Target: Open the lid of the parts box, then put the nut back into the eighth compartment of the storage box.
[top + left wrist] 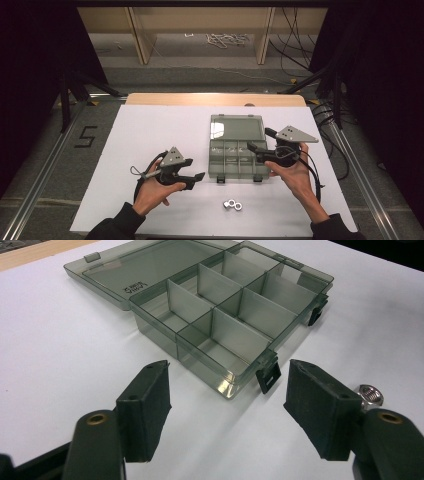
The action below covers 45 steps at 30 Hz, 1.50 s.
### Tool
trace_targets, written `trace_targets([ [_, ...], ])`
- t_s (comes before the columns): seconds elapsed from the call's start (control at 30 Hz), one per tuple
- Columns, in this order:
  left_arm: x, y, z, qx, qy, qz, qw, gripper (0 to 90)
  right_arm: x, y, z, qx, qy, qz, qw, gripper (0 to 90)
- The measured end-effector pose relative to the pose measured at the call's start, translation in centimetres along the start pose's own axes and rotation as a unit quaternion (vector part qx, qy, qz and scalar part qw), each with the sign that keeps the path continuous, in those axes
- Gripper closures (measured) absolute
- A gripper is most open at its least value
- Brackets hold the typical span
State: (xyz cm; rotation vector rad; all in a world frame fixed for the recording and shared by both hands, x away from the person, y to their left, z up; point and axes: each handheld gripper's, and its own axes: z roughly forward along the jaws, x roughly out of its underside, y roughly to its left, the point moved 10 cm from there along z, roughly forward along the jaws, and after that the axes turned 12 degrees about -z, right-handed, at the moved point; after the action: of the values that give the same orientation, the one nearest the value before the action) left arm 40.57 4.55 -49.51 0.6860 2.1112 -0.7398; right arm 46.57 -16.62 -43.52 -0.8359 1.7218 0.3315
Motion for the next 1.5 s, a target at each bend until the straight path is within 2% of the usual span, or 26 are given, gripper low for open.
trace_targets([
  [0.03,0.0,0.0,0.0,0.000,0.000,0.000,1.0000,33.4,0.0,0.3,-0.1,-0.003,-0.001,-0.001,1.0000,19.1],
  [0.07,-0.3,0.7,-0.3,0.003,0.003,0.066,0.9978,33.2,0.0,0.5,-0.3,-0.003,-0.002,-0.002,1.0000,19.1],
  [0.1,0.0,0.2,-0.4,0.007,-0.001,0.036,0.9993,33.0,0.0,0.8,-0.4,-0.008,-0.001,-0.002,1.0000,19.1],
  [0.13,-0.1,0.3,-0.6,-0.001,-0.004,0.043,0.9991,32.8,0.0,1.1,-0.6,-0.010,-0.001,-0.002,0.9999,19.1],
  [0.17,0.3,-0.2,-0.8,-0.003,-0.005,0.003,1.0000,32.8,0.1,1.4,-0.7,-0.014,-0.001,-0.004,0.9999,19.1],
  [0.23,0.3,-0.3,-0.9,0.002,-0.006,0.003,1.0000,32.8,0.2,1.9,-1.0,-0.018,0.003,-0.006,0.9998,19.1],
  [0.27,-0.1,0.1,-1.3,0.006,-0.011,0.062,0.9980,32.8,0.3,2.2,-1.1,-0.022,-0.001,-0.005,0.9997,19.1],
  [0.3,0.1,-0.3,-1.5,0.005,-0.014,0.033,0.9994,32.5,0.4,2.5,-1.4,-0.026,0.004,-0.005,0.9997,19.2],
  [0.33,-0.2,0.0,-1.6,0.010,-0.017,0.079,0.9967,32.3,0.5,2.8,-1.5,-0.029,0.002,-0.006,0.9996,19.1],
  [0.37,0.1,-0.6,-1.9,0.006,-0.019,0.041,0.9990,32.3,0.7,3.0,-1.7,-0.031,0.006,-0.006,0.9995,19.2],
  [0.43,-0.3,-0.6,-2.3,0.010,-0.032,0.067,0.9972,31.7,1.0,3.5,-2.0,-0.033,0.008,-0.006,0.9994,19.1],
  [0.63,-0.8,-1.0,-3.9,0.010,-0.067,0.069,0.9953,30.3,1.3,4.7,-2.7,-0.050,0.003,0.003,0.9987,19.1],
  [0.67,-1.0,-0.9,-4.2,0.011,-0.074,0.082,0.9938,30.0,1.3,4.9,-2.8,-0.054,-0.003,0.006,0.9985,19.1],
  [0.7,-0.9,-0.9,-4.6,0.008,-0.079,0.068,0.9946,29.8,1.3,5.0,-2.9,-0.054,-0.004,0.006,0.9985,19.1],
  [0.73,-1.2,-0.8,-4.8,0.011,-0.085,0.084,0.9928,29.6,1.5,5.1,-3.0,-0.057,0.002,0.003,0.9984,19.2],
  [0.77,-1.1,-0.8,-5.1,0.006,-0.089,0.069,0.9936,29.3,1.5,5.1,-3.1,-0.049,-0.002,0.002,0.9988,19.1],
  [0.87,-1.2,-0.6,-5.6,0.009,-0.103,0.080,0.9914,28.7,1.6,5.4,-3.5,-0.052,-0.003,-0.003,0.9986,19.0],
  [0.93,-1.1,-0.6,-5.7,0.007,-0.103,0.071,0.9921,28.2,1.6,5.6,-3.5,-0.057,-0.006,-0.003,0.9983,18.9],
  [0.97,-1.2,-0.3,-5.8,0.012,-0.109,0.092,0.9897,27.1,1.9,6.0,-3.8,-0.063,-0.002,-0.001,0.9980,18.8],
  [1.0,-0.9,-0.4,-6.0,0.005,-0.107,0.070,0.9918,26.6,1.9,6.0,-3.9,-0.060,-0.006,-0.002,0.9982,18.8],
  [1.07,-1.0,-0.4,-6.1,0.011,-0.111,0.083,0.9902,26.6,2.0,6.4,-4.0,-0.067,-0.007,-0.001,0.9977,18.5],
  [1.17,-0.7,-0.6,-6.3,0.009,-0.112,0.066,0.9915,26.6,2.3,6.9,-4.2,-0.070,-0.003,-0.003,0.9975,18.3],
  [1.23,-1.0,-0.4,-6.3,0.014,-0.115,0.101,0.9882,26.6,2.5,7.5,-4.2,-0.080,0.005,-0.002,0.9968,18.1],
  [1.27,-0.7,-0.5,-6.4,0.006,-0.110,0.079,0.9907,26.6,2.6,7.6,-4.3,-0.079,0.007,-0.004,0.9969,17.9],
  [1.37,-0.5,-0.7,-6.5,0.007,-0.112,0.063,0.9917,26.6,2.9,8.4,-4.4,-0.089,0.013,-0.005,0.9960,17.8],
  [1.5,-0.6,-0.6,-6.5,0.006,-0.115,0.063,0.9913,26.5,3.3,9.1,-4.4,-0.100,0.020,-0.017,0.9947,17.9],
])
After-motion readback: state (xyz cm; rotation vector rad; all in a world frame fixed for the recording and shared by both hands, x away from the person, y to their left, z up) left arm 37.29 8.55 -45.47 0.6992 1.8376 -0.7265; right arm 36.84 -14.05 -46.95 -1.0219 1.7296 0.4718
